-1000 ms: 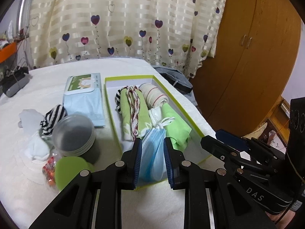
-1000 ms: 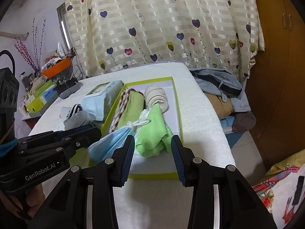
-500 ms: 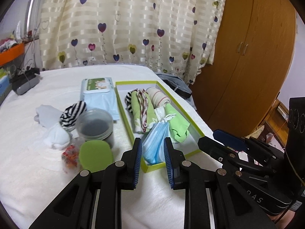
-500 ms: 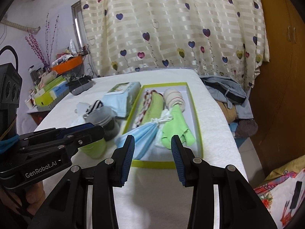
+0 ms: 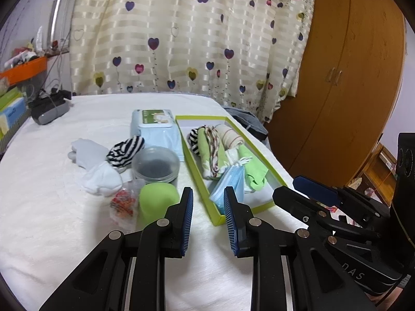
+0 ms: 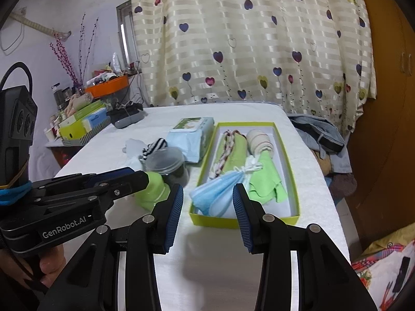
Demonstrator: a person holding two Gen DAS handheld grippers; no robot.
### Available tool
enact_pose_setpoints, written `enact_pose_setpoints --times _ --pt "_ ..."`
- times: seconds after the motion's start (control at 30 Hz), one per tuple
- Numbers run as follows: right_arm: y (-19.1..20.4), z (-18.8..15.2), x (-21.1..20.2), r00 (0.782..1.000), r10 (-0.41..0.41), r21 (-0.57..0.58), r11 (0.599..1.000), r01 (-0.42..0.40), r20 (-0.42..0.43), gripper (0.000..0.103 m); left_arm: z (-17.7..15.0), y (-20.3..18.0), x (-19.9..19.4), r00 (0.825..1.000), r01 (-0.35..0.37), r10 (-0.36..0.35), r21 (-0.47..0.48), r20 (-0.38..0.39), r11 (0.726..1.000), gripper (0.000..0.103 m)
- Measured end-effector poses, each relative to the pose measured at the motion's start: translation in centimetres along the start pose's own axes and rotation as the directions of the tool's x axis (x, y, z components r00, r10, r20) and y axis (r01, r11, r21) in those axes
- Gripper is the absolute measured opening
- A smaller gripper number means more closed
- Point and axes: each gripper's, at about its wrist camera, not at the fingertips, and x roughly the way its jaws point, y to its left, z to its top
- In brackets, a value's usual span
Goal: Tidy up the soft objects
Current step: 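Move both open grippers back toward the snack bag and white socks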
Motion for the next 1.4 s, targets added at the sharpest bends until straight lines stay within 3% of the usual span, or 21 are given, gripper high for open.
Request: enact_pose_setpoints --times 0.6,1.03,1.4 --pt "1.9 0.2 1.0 0.999 0.042 -0.041 0.998 -0.042 -0.015 0.041 -0.3 2.7 -1.0 0.999 -0.029 0.030 -0.037 0.016 0.999 0.023" --pt "3.5 0.5 2.5 0.996 0.083 -0.073 0.994 -0.085 -0.031 0.042 -0.4 7.3 -1.0 0.993 -0.112 0.115 -0.109 0.019 0.988 0.027" --pt "3.5 0.3 4.2 0.994 0.091 -0.072 0.993 -0.095 -0.060 0.041 -1.5 10.7 2.8 0.989 -0.140 0.129 -0.172 -0.075 0.975 0.037"
